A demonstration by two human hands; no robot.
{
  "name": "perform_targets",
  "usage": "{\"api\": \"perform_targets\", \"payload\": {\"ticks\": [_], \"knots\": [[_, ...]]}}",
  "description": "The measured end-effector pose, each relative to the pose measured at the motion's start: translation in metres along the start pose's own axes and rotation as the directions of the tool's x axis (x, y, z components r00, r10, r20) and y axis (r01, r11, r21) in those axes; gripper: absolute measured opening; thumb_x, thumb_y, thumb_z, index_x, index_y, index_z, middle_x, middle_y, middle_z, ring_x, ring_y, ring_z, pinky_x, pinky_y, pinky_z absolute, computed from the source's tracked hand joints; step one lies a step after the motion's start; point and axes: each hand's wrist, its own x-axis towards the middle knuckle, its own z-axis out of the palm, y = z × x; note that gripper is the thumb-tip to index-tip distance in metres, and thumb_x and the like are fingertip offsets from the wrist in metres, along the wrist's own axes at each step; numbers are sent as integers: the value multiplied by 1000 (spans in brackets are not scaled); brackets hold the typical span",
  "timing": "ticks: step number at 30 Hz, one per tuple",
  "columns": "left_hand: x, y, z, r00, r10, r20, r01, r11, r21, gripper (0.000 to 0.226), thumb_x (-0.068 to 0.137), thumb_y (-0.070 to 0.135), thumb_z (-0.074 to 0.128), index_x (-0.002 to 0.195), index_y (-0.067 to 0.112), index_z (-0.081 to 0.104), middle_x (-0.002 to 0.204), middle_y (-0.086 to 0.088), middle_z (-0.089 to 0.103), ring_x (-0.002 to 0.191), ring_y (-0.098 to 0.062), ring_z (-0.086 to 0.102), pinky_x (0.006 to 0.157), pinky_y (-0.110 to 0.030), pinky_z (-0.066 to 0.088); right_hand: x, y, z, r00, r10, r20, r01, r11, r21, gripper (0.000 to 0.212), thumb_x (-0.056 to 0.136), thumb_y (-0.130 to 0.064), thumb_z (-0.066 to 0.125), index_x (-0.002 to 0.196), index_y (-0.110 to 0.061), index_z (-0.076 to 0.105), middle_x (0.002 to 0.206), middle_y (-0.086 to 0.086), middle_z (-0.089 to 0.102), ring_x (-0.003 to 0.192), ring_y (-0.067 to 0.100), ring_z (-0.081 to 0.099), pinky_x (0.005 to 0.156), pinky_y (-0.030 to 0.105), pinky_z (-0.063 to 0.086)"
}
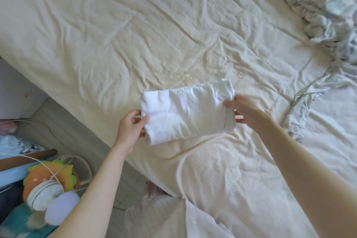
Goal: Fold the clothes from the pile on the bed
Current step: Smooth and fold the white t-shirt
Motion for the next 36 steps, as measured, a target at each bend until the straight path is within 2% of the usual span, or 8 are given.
{"api": "perform_targets", "payload": {"ticks": [9,12,15,21,23,27,31,36], "knots": [[-94,-11,-42,982,16,186,-44,988,149,12,89,14,63,101,13,60,99,-14,67,83,-23,65,55,-28,50,-152,90,10,991,63,-120,-41,983,178,8,87,-12,59,94,-14,62,92,4,66,76,17,63,56,27,47],[-114,-16,-51,962,17,273,-77,975,208,12,89,14,63,100,13,60,98,-12,67,78,-18,64,49,-23,48,-196,122,16,981,75,-180,-29,969,246,24,85,-11,59,109,-8,61,102,9,67,81,21,63,61,29,49],[-136,-18,-52,947,17,322,-104,962,253,11,89,14,63,99,16,60,95,-6,66,78,-18,64,53,-26,49,-239,149,23,967,93,-235,-16,950,311,27,86,-12,58,113,-5,60,109,13,66,92,27,63,73,34,51],[-189,-17,-39,895,62,441,-232,910,343,10,90,13,61,97,19,57,91,1,63,81,-17,62,61,-32,52,-313,205,23,926,125,-357,42,904,425,23,90,-12,54,112,-6,60,109,11,65,94,25,63,73,35,51],[-210,-22,-30,873,53,484,-263,888,378,10,91,14,61,96,20,55,91,1,62,80,-16,62,59,-31,52,-336,232,22,909,137,-394,64,887,457,23,90,-13,54,112,-7,59,106,10,66,92,24,63,77,39,52],[-253,-44,-6,831,11,557,-307,843,442,10,90,16,62,98,20,56,93,0,62,79,-18,63,54,-27,50,-379,294,13,884,179,-432,93,838,538,21,90,-17,54,110,-16,59,105,6,65,89,20,62,72,35,50],[-307,-63,35,755,18,655,-415,787,457,9,90,17,62,92,23,56,91,-2,61,78,-16,62,55,-26,50,-422,357,-16,837,233,-496,128,797,590,16,87,-16,55,102,-17,62,100,6,67,94,24,63,88,43,50],[-388,-93,98,675,50,736,-519,741,426,9,90,18,62,98,20,58,93,-5,64,82,-20,64,63,-33,56,-472,435,-68,763,249,-596,240,747,619,5,86,-10,59,87,-15,61,89,7,64,75,17,61,65,30,48]]}}
